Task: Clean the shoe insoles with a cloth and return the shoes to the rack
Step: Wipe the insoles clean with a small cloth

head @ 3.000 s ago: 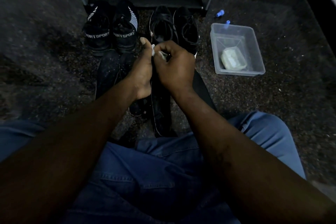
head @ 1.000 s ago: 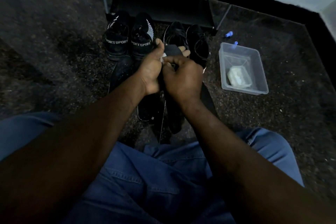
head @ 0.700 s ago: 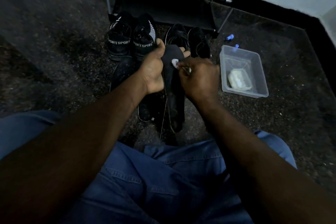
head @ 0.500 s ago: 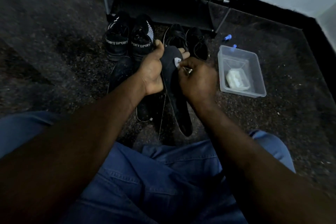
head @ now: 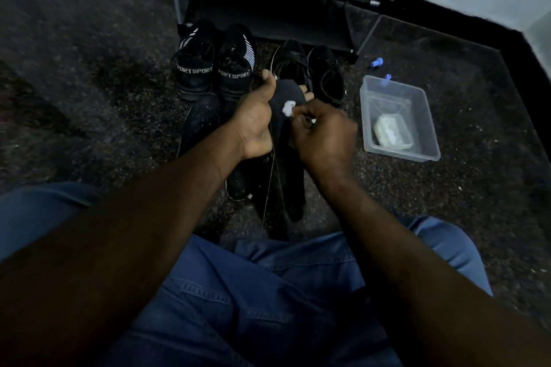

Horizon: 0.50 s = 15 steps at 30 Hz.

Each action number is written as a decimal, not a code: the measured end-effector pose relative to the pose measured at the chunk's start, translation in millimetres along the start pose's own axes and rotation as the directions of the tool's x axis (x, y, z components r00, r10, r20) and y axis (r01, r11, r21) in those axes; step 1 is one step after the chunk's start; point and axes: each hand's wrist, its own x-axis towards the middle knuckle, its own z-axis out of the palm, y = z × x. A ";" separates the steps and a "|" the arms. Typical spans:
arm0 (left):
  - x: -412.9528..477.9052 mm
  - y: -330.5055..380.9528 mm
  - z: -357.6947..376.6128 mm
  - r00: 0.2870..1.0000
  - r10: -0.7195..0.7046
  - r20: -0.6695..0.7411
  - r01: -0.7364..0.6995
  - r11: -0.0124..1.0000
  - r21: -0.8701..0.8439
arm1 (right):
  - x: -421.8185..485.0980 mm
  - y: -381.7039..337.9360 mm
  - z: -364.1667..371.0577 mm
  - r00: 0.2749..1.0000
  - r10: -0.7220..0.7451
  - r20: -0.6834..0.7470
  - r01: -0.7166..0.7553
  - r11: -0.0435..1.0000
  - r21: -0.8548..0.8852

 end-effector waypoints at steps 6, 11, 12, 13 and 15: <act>-1.6 -2.8 3.9 0.999 0.000 -0.038 0.002 1.000 0.029 | 3.8 -3.6 -4.9 0.997 0.059 -0.052 -0.055 0.996 0.074; 1.2 -2.1 -0.4 0.999 0.013 -0.051 -0.009 0.997 0.076 | -8.6 -26.4 8.9 0.996 0.090 0.025 -0.094 0.967 0.238; 0.8 -1.0 -0.2 0.999 0.018 -0.041 -0.015 0.997 0.071 | -6.2 -27.3 9.4 0.991 0.129 0.021 -0.130 0.951 0.282; 0.8 -0.9 0.1 0.999 0.022 -0.032 -0.020 0.998 0.060 | -4.9 -26.7 8.9 0.989 0.145 0.009 -0.141 0.943 0.302; -1.2 -2.3 2.9 0.999 0.018 -0.038 -0.016 0.999 0.038 | -5.8 -23.4 6.3 0.995 0.094 -0.034 -0.085 0.972 0.218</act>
